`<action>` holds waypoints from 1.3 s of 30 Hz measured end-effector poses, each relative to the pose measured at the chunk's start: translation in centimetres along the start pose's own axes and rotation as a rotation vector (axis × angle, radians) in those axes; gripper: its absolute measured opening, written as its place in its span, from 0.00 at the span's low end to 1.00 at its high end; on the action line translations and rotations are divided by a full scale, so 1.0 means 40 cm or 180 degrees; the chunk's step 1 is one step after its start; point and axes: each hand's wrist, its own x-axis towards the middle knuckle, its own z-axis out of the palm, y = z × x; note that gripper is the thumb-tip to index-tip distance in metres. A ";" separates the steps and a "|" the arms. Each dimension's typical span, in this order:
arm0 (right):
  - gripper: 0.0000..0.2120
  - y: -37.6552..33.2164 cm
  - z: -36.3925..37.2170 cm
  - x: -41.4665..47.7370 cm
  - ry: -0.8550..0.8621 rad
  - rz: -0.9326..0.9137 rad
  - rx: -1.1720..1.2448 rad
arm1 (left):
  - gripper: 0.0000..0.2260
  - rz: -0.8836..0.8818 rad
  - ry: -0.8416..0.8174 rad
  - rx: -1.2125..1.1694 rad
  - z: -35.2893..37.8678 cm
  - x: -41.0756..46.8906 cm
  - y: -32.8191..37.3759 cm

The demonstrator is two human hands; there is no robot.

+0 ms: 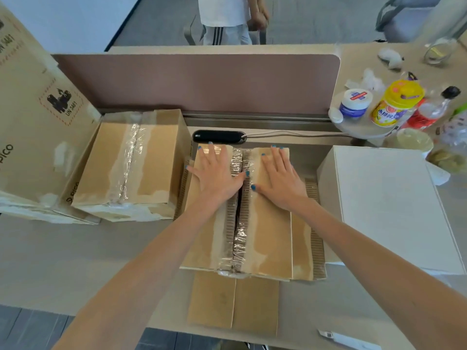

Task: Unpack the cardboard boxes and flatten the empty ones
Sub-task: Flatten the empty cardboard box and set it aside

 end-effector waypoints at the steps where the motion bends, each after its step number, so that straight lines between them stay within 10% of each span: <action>1: 0.42 0.001 0.001 0.001 0.0009 -0.0002 0.0017 | 0.40 -0.0035 -0.0029 0.0028 -0.002 0.004 0.005; 18: 0.41 0.011 -0.004 0.008 -0.0047 0.0019 0.0099 | 0.13 -0.0026 -0.0057 -0.2489 -0.251 -0.011 -0.183; 27: 0.49 -0.171 -0.030 0.072 0.0012 0.0769 -0.0561 | 0.28 -0.0425 0.0829 -0.0433 -0.238 -0.031 -0.311; 39: 0.27 -0.167 -0.055 0.104 0.0079 0.0738 0.0304 | 0.34 0.0469 0.0118 0.0794 -0.026 -0.019 -0.268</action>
